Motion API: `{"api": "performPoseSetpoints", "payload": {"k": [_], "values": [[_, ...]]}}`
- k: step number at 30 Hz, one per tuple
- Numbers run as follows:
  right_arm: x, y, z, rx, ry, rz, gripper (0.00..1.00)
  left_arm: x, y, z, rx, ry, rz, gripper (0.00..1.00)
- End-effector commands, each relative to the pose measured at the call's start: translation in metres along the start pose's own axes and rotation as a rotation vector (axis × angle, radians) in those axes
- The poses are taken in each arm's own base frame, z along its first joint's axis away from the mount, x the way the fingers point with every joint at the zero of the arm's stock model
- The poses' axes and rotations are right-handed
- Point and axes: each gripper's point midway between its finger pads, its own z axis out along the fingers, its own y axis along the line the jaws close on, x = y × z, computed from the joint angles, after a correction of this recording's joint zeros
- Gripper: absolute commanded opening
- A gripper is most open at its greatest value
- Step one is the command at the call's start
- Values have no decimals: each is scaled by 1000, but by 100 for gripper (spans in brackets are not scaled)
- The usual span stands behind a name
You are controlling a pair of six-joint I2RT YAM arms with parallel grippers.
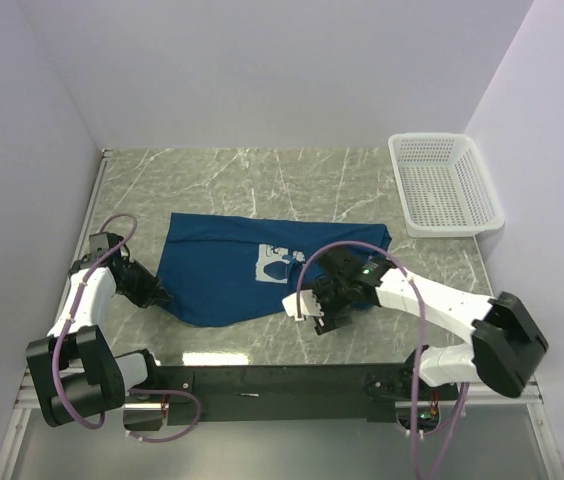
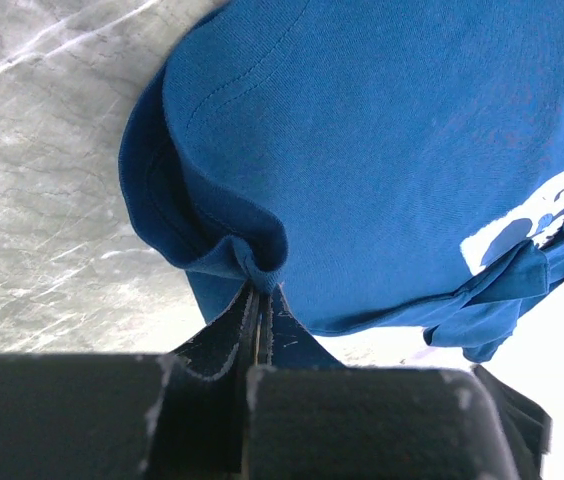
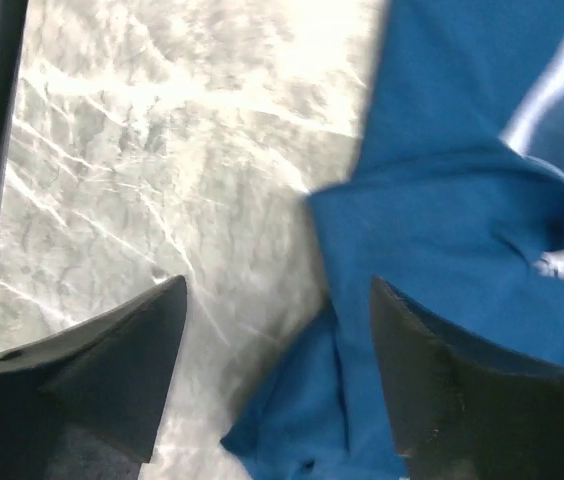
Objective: Fold and stack the t-shirts
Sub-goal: Fold the tshirt
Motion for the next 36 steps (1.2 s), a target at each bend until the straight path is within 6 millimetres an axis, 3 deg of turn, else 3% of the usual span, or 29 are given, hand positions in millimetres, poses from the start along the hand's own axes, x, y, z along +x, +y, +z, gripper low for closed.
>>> {"api": "performPoseSetpoints", "payload": {"k": [1,6,15,21,23,25,26,30,32,36], "values": [[-16,-20,17,25,-78,-139,72,-1,-3,-1,25,-7,26,0],[-17,-36,32,70,-56,-121,64,-1,-3,-1,24,-6,25,0],[-4,-27,53,14,9,-126,52,0,-2,0,22,0,26,0],[1,-29,56,12,38,-115,32,0,-2,0,21,-1,25,0],[2,-28,52,20,48,-119,18,0,-2,0,18,-3,23,1],[-1,-27,42,39,37,-120,2,1,-2,-1,18,-1,18,0],[-4,-26,38,46,25,-122,0,2,-2,-2,21,3,18,0],[-26,-17,2,79,-86,-88,0,5,-5,-8,31,1,8,0],[-37,-9,-25,97,-142,-55,0,5,-5,-12,31,-8,0,0],[-36,3,-64,138,-183,32,0,5,-9,-16,46,-20,-14,0]]}}
